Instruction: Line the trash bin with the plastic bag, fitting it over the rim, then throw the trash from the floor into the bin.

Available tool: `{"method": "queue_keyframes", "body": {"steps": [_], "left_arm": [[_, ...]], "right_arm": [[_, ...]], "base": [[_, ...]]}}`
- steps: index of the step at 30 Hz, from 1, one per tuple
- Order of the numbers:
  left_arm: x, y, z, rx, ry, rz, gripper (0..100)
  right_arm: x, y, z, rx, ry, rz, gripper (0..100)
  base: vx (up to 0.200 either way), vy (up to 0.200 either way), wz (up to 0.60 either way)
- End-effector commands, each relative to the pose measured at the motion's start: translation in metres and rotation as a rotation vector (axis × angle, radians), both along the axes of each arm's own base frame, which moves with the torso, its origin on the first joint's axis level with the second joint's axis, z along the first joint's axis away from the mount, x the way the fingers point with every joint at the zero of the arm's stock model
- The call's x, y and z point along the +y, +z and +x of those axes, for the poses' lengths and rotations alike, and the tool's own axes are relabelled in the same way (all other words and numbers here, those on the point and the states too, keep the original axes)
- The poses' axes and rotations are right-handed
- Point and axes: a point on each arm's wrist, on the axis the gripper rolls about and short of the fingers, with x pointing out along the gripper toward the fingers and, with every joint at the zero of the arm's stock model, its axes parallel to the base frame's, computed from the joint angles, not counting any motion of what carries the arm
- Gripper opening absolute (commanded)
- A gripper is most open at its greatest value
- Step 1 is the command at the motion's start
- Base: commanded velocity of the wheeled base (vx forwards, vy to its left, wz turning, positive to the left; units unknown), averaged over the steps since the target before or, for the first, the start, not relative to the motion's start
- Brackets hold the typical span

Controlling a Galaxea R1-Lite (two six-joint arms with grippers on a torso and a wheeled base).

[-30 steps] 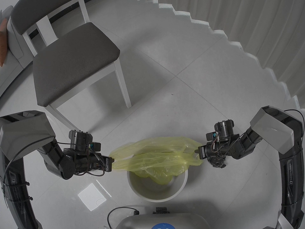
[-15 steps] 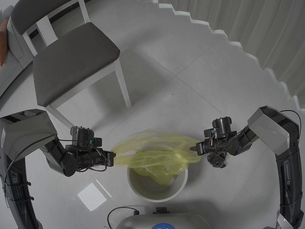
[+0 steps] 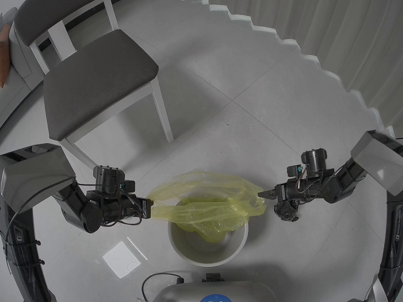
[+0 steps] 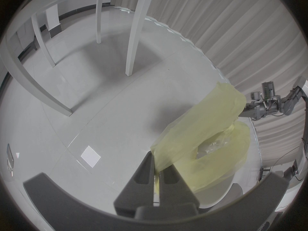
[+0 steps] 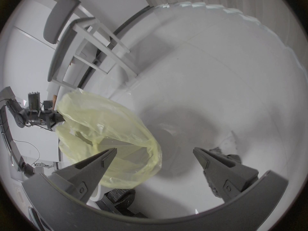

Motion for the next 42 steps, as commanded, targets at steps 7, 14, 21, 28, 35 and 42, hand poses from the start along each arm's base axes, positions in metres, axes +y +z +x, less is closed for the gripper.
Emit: {"method": "queue_keyframes", "body": {"steps": [7,14,21,28,35,42], "left_arm": [[0.004,-0.005,-0.014,0.009,0.009,0.011,100],[0.01,0.002,-0.031,-0.027,0.016,0.003,100],[0.018,0.008,-0.044,-0.151,0.013,-0.043,100],[0.022,0.015,-0.047,-0.191,0.004,-0.074,100],[0.02,0.019,-0.049,-0.232,-0.037,-0.105,100],[0.014,0.026,-0.054,-0.29,-0.039,-0.096,100]], "right_arm": [[-0.019,0.082,-0.048,-0.168,0.002,0.04,100],[-0.02,0.085,-0.066,-0.183,0.039,-0.002,100],[-0.019,0.084,-0.067,-0.175,0.038,0.001,100],[-0.018,0.083,-0.065,-0.173,0.039,0.002,100],[-0.014,0.084,-0.063,-0.176,0.053,0.001,100],[0.001,0.084,-0.062,-0.177,0.106,-0.009,100]], "base": [[0.0,0.0,0.0],[0.0,0.0,0.0],[0.0,0.0,0.0],[-0.143,0.0,0.0],[-0.029,0.0,0.0],[0.0,0.0,0.0]]}}
